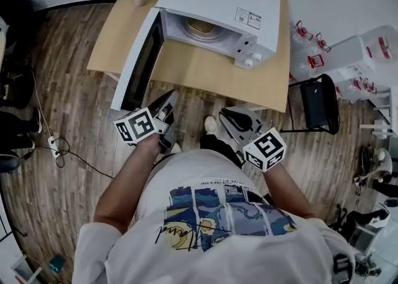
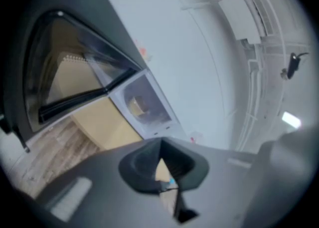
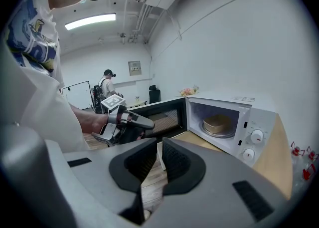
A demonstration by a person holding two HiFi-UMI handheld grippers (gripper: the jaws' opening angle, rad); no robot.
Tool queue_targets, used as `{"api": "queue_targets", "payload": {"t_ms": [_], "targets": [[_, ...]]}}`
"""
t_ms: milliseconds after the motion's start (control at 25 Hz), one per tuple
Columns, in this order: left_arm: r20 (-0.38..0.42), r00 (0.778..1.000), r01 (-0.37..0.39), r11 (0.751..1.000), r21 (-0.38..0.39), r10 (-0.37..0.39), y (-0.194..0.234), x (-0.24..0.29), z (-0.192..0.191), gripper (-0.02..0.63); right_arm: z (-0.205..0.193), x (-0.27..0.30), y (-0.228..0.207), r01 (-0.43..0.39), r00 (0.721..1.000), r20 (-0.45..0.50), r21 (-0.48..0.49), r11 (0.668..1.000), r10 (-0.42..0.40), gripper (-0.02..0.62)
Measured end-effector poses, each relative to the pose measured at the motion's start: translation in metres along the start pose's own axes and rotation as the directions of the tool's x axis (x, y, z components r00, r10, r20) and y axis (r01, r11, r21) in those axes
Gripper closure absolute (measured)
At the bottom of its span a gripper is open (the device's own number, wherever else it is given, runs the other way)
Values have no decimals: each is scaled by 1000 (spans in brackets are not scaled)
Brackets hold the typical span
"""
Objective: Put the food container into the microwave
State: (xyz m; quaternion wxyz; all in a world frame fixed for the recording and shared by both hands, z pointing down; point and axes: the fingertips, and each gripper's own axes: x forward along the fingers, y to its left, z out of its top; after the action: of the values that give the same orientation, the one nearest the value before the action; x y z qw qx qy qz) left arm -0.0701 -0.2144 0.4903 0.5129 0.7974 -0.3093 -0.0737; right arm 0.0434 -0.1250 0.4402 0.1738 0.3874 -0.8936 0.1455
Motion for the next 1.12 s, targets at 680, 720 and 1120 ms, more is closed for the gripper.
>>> {"api": "queue_targets", "payload": {"t_ms": [680, 720, 1120], "targets": [[-87, 995, 70, 957, 283, -47, -37, -83, -12, 598, -8, 8, 55, 15, 1000, -24, -17, 1000, -15, 581], [-89, 995, 73, 955, 288, -49, -38, -85, -12, 598, -8, 7, 57, 16, 1000, -22, -16, 1000, -17, 581], [-70, 993, 106, 955, 278, -90, -48, -104, -13, 598, -2, 6, 76, 18, 1000, -9, -44, 999, -18, 586]]}}
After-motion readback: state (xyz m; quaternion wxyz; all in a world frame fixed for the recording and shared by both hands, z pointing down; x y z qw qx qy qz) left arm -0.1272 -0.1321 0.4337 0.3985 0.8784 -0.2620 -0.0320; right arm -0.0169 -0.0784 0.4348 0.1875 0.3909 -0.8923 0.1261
